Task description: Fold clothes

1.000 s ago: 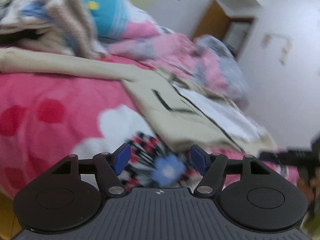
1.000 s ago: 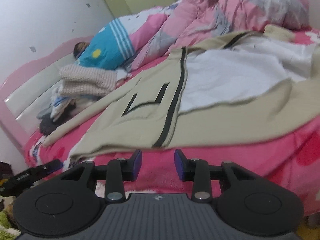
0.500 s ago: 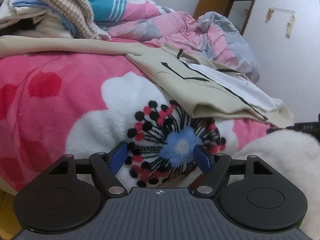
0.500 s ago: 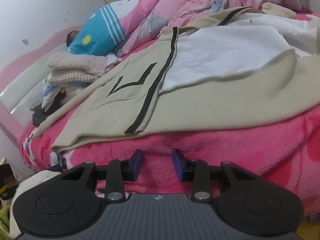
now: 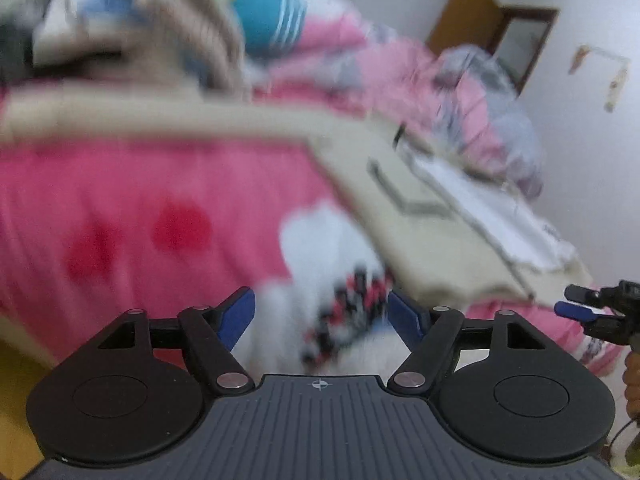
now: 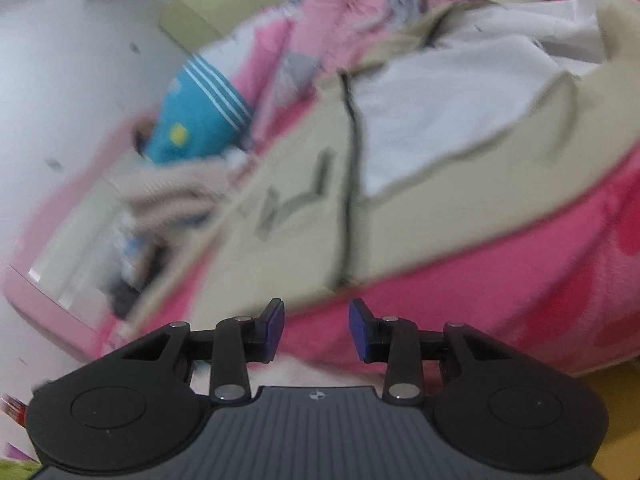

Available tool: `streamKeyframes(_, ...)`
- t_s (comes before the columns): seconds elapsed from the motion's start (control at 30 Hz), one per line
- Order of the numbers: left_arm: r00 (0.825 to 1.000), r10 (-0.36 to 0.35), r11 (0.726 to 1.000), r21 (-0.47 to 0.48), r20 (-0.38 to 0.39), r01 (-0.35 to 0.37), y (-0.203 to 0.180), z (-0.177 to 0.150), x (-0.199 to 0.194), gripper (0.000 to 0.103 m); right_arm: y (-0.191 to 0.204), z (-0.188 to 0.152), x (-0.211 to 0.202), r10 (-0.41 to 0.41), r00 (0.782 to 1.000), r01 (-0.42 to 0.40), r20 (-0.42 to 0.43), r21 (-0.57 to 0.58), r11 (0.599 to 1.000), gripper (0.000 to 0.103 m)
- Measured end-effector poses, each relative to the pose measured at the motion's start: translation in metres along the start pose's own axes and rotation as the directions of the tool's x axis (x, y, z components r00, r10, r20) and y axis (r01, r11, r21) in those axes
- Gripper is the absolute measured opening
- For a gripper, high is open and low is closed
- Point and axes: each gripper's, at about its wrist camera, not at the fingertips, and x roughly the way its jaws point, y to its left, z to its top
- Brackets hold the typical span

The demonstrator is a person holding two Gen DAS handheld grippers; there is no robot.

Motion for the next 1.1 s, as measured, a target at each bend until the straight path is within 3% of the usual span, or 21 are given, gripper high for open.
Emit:
streamKeyframes(0.07, 0.999, 0.017, 1.000, -0.009, 0.041, -0.016, 0.005, 0.008, -0.015, 0.076, 0.004, 0.000, 0.003, 0.043, 0.999, -0.043, 0.030, 0.002, 0.999, 0.038)
streamKeyframes(0.17, 0.995, 0.014, 0.992, -0.127, 0.098, -0.002, 0.014, 0.020, -0.014, 0.076, 0.004, 0.004, 0.012, 0.059, 0.998, -0.059, -0.029, -0.008, 0.998, 0.038)
streamKeyframes(0.33, 0.970, -0.075, 0.994, -0.063, 0.230, 0.092, 0.004, 0.072, 0.028, 0.076, 0.002, 0.034, -0.014, -0.105, 0.993, 0.104, -0.061, -0.014, 0.994, 0.038)
streamKeyframes(0.4, 0.958, -0.089, 0.986, -0.108, 0.272, 0.123, 0.015, 0.079, 0.037, 0.076, 0.016, 0.052, -0.036, -0.177, 0.984, 0.177, -0.034, -0.013, 0.984, 0.038)
streamKeyframes(0.47, 0.945, -0.094, 0.980, -0.138, 0.312, 0.143, 0.025, 0.074, 0.037, 0.076, 0.027, 0.059, -0.048, -0.171, 0.985, 0.173, 0.028, -0.069, 0.983, 0.039)
streamKeyframes(0.53, 0.957, -0.086, 0.975, -0.174, 0.276, 0.138, 0.036, 0.066, 0.034, 0.076, 0.030, 0.061, -0.050, -0.157, 0.985, 0.163, 0.072, -0.092, 0.982, 0.039)
streamKeyframes(0.67, 0.988, -0.061, 0.972, -0.216, 0.142, 0.091, 0.056, 0.048, 0.020, 0.076, 0.024, 0.049, -0.019, -0.133, 0.989, 0.138, 0.067, -0.067, 0.988, 0.040)
streamKeyframes(0.73, 0.997, 0.029, 0.983, -0.181, 0.068, -0.016, 0.059, 0.047, 0.006, 0.075, 0.024, 0.042, -0.003, -0.119, 0.991, 0.123, 0.059, -0.064, 0.990, 0.040)
streamKeyframes(0.8, 0.991, 0.128, 0.983, -0.133, 0.024, -0.124, 0.055, 0.056, -0.011, 0.076, 0.024, 0.035, 0.014, -0.105, 0.993, 0.108, 0.050, -0.061, 0.992, 0.040)
streamKeyframes(0.87, 0.986, 0.165, 0.985, -0.060, 0.033, -0.163, 0.046, 0.070, -0.024, 0.078, 0.024, 0.029, 0.030, -0.091, 0.995, 0.093, 0.041, -0.058, 0.994, 0.040)
streamKeyframes(0.97, 0.979, 0.163, 0.986, 0.016, 0.119, -0.166, 0.031, 0.082, -0.014, 0.086, 0.023, 0.018, 0.055, -0.070, 0.997, 0.071, 0.028, -0.053, 0.996, 0.040)
streamKeyframes(1.1, 0.976, 0.138, 0.988, 0.047, 0.169, -0.148, -0.004, 0.092, 0.039, 0.085, 0.021, 0.036, 0.021, -0.184, 0.982, 0.188, 0.040, -0.202, 0.961, 0.040)
